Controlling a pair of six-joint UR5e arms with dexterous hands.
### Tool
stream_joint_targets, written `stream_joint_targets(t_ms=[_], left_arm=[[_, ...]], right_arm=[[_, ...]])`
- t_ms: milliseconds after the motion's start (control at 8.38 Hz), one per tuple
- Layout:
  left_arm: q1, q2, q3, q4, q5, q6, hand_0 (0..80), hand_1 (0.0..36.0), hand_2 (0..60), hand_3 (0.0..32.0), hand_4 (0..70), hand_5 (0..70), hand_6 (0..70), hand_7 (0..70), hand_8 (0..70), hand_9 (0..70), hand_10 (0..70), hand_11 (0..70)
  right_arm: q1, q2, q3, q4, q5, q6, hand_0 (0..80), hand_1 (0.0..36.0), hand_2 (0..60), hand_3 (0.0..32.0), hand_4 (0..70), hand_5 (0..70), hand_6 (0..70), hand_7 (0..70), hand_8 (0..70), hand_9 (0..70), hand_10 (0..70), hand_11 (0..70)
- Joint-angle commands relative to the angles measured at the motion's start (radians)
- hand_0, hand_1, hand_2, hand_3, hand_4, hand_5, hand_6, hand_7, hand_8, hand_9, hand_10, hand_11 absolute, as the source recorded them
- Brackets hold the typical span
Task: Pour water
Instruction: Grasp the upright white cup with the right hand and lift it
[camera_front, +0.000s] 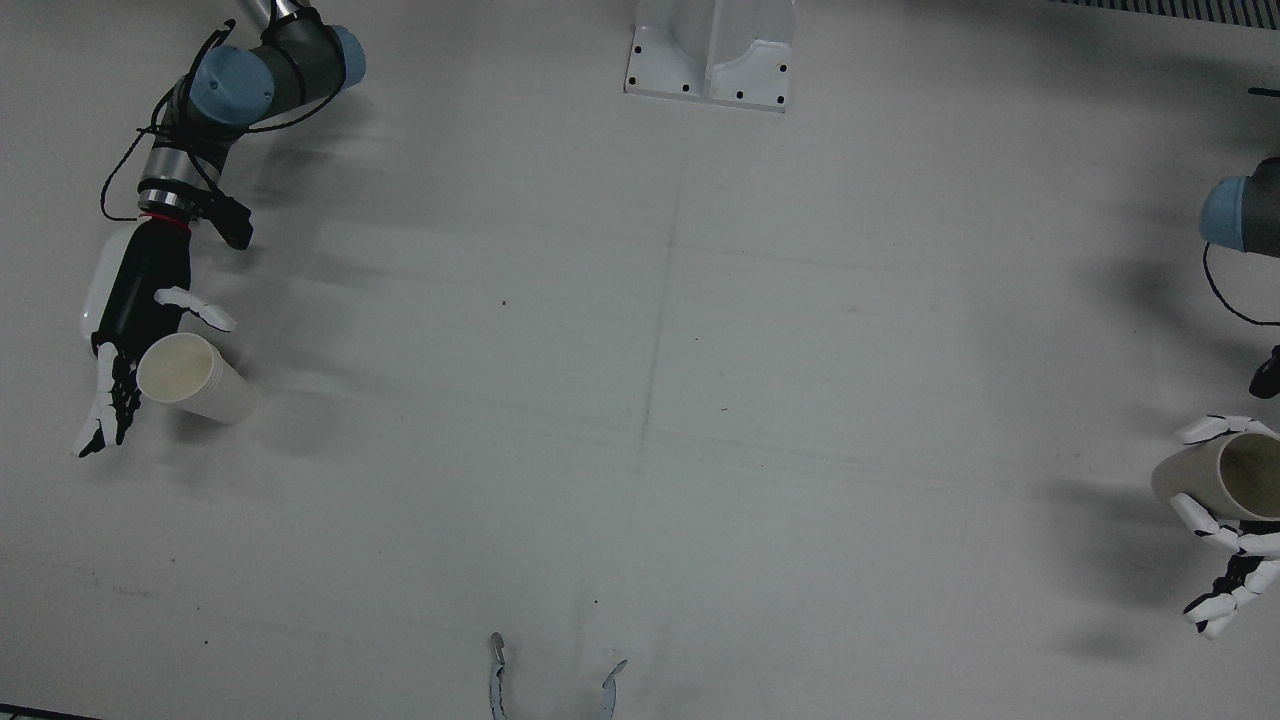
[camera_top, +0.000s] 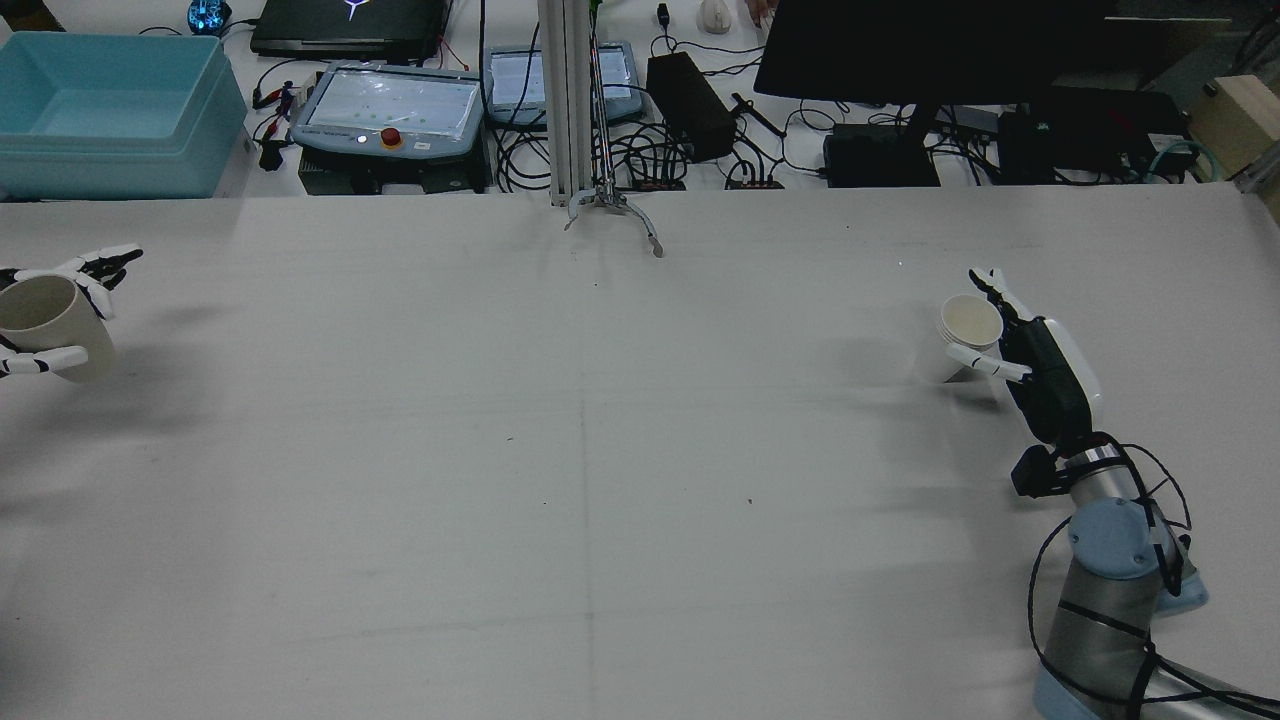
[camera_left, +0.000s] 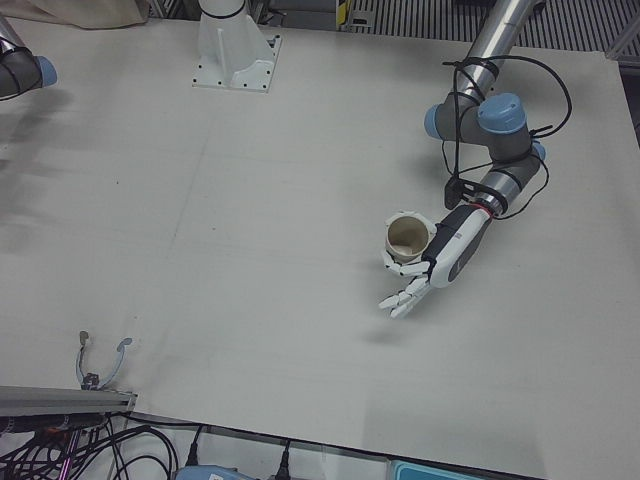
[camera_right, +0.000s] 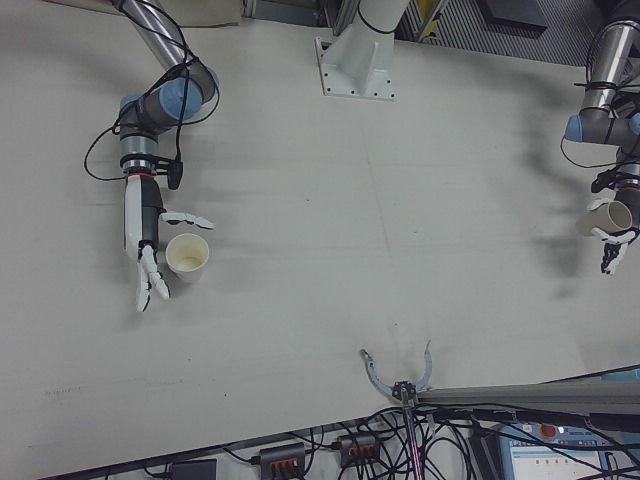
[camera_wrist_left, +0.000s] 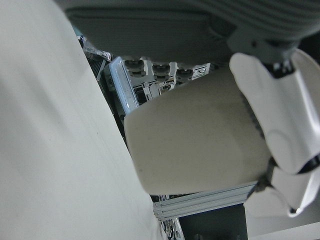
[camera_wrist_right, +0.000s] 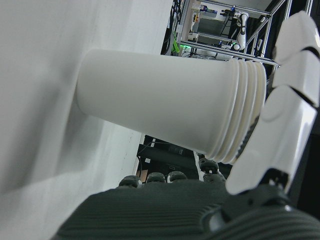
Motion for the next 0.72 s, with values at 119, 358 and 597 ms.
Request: stream_joint_targets(t_ms=[119, 358, 597], left_arm=[[-0.001, 0.001, 0.003, -0.006, 0.0, -0.003, 43.6, 25.0, 60.0, 0.0, 70.0, 37.5, 8.9, 14.4, 6.3, 6.5, 4.2, 6.3], [-0.001, 0.006, 0.005, -0.014, 0.0, -0.002, 43.9, 24.9, 60.0, 0.0, 70.0, 37.9, 8.7, 14.2, 6.3, 6.3, 4.1, 6.2], [0.001, 0.013, 0.011, -0.023, 0.002, 0.001, 44.4, 24.1, 60.0, 0.0, 70.0, 38.3, 9.0, 13.9, 6.1, 6.1, 3.9, 5.9]], right_arm=[[-0.008, 0.024, -0.007, -0.002, -0.001, 0.004, 46.3, 15.1, 13.9, 0.0, 0.0, 8.9, 0.0, 0.0, 0.0, 0.0, 0.0, 0.0], [-0.014, 0.036, -0.005, -0.009, -0.001, -0.002, 47.8, 17.6, 15.4, 0.0, 0.3, 10.9, 0.0, 0.0, 0.0, 0.0, 0.0, 0.0], [-0.02, 0.035, -0.01, -0.012, -0.001, -0.002, 57.8, 34.4, 44.9, 0.0, 5.0, 18.0, 0.3, 1.9, 0.0, 0.0, 0.0, 0.8]])
